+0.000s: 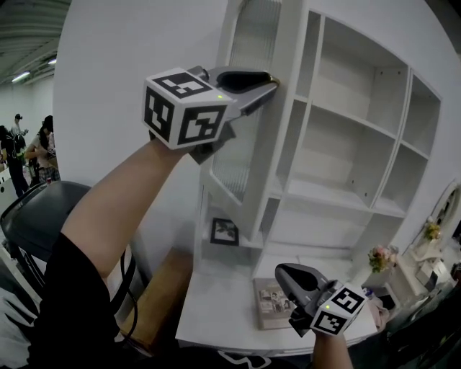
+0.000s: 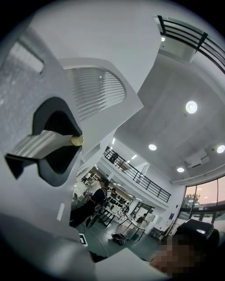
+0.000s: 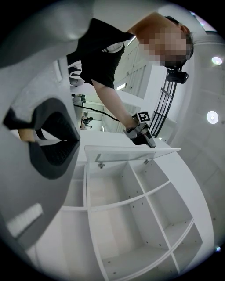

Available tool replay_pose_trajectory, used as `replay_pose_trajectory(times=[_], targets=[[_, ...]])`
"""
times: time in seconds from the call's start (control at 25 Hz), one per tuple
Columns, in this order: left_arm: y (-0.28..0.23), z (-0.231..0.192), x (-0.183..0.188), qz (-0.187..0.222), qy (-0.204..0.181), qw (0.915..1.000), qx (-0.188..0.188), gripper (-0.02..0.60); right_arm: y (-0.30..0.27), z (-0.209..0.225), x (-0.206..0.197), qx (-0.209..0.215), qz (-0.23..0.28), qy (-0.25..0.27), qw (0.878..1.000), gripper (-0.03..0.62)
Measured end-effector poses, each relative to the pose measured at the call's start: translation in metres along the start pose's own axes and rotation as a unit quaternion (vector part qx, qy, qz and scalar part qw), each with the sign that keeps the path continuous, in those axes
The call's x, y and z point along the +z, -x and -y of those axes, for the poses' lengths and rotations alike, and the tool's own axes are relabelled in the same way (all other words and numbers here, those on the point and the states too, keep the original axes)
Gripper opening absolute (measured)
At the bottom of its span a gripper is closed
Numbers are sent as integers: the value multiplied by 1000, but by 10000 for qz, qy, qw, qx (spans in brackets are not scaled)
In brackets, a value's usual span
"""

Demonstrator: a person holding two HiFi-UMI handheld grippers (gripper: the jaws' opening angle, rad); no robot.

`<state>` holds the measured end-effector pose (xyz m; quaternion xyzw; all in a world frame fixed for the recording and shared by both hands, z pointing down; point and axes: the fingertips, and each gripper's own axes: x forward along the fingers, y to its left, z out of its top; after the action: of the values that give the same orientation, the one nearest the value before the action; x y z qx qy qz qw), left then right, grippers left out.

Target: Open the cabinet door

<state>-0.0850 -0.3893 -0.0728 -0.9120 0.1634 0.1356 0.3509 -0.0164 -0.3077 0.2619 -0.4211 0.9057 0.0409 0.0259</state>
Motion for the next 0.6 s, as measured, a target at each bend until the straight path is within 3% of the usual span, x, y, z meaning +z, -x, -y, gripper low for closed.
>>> replay_pose_trajectory(times=[0.6], targets=[[78,-29,16,80,640,9979,-39,85,-21,-43,1,251,61,104,9996,2]])
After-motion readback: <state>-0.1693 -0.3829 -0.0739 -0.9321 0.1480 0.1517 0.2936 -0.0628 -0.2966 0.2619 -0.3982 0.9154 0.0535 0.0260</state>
